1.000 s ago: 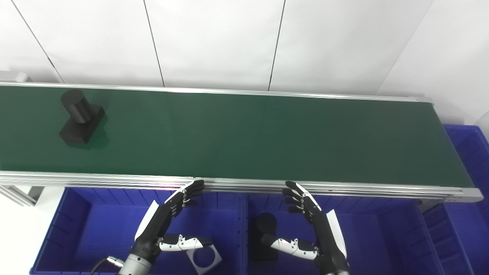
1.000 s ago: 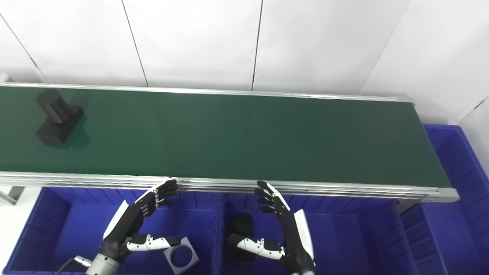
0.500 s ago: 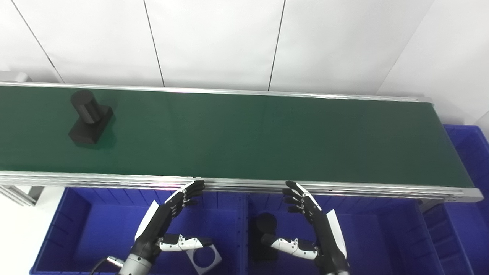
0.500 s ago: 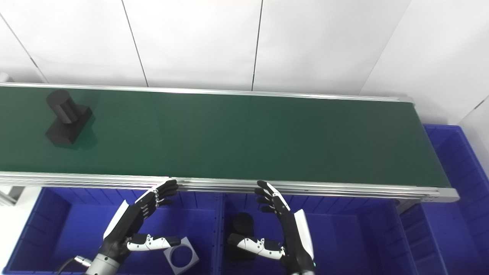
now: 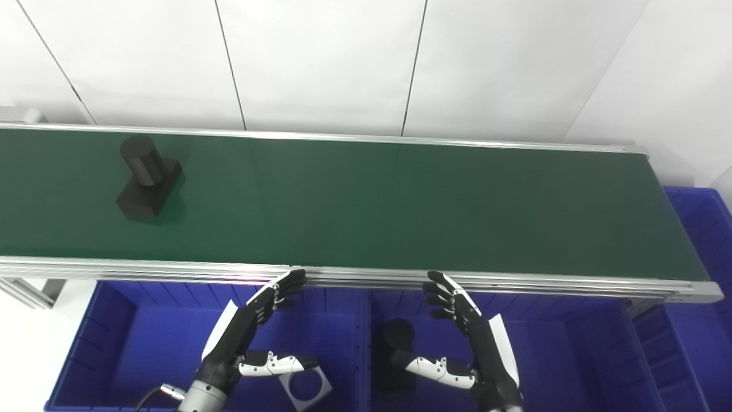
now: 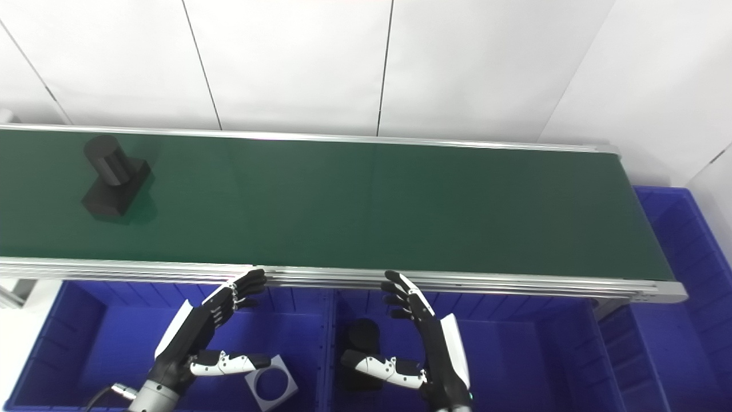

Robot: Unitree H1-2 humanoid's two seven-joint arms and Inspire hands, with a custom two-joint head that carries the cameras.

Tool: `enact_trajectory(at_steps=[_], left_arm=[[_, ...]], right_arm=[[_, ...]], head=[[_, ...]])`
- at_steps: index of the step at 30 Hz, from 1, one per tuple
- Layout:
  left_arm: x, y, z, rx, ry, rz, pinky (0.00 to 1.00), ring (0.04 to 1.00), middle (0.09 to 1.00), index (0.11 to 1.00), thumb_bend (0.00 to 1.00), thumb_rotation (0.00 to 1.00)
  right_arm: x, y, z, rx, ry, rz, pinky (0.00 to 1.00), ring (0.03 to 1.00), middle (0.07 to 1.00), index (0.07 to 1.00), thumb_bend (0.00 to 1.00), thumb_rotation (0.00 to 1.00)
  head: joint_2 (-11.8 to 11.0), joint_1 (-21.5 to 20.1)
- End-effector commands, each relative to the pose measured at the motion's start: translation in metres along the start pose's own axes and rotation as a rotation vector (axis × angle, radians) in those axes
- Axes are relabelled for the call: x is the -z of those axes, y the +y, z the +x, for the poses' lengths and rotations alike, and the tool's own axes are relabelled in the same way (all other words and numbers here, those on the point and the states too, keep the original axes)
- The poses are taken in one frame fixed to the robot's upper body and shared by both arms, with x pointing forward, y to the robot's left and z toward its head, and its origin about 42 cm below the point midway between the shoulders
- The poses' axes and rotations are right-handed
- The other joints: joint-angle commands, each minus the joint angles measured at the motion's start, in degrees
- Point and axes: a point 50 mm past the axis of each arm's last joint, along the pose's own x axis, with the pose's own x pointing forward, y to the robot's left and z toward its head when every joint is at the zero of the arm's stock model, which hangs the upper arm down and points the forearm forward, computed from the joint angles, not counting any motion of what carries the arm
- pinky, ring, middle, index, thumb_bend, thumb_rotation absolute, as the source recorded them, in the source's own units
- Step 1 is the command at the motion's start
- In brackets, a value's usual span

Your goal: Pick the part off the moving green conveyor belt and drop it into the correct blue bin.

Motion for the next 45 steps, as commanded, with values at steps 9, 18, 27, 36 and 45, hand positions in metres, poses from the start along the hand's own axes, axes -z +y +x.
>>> enact_trajectory(at_steps=[9,18,27,36,45], left_arm=[[-0.006,-0.021,0.008,0.029,-0.058,0.013,0.78,0.85,0.875,0.862,0.83,0.24],[-0.001,-0.041,0.013,0.002,-0.06,0.082,0.74,0.83,0.862,0.849,0.85,0.27],[0.005,-0.046,0.016,-0.007,-0.059,0.104,0.74,0.829,0.866,0.861,0.85,0.27],[0.01,-0.046,0.02,-0.008,-0.047,0.104,0.74,0.828,0.868,0.861,0.86,0.26],[0.016,-0.047,0.026,-0.004,-0.033,0.101,0.72,0.823,0.87,0.855,0.86,0.24]], right_arm=[[0.01,-0.02,-0.01,0.006,-0.055,0.033,0.71,0.77,0.819,0.876,0.83,0.29],[0.021,-0.033,-0.013,0.008,-0.099,0.036,0.71,0.761,0.809,0.876,0.84,0.32],[0.014,-0.034,-0.007,0.019,-0.173,0.036,0.7,0.753,0.797,0.867,0.84,0.29],[-0.026,-0.033,0.022,0.038,-0.293,0.014,0.69,0.758,0.793,0.855,0.85,0.3],[-0.061,-0.033,0.063,0.044,-0.391,0.002,0.69,0.752,0.788,0.852,0.84,0.31]], head=[[-6.13,15.09],[-9.82,18.67],[-11.5,17.31],[-13.32,16.15],[-14.47,15.77]])
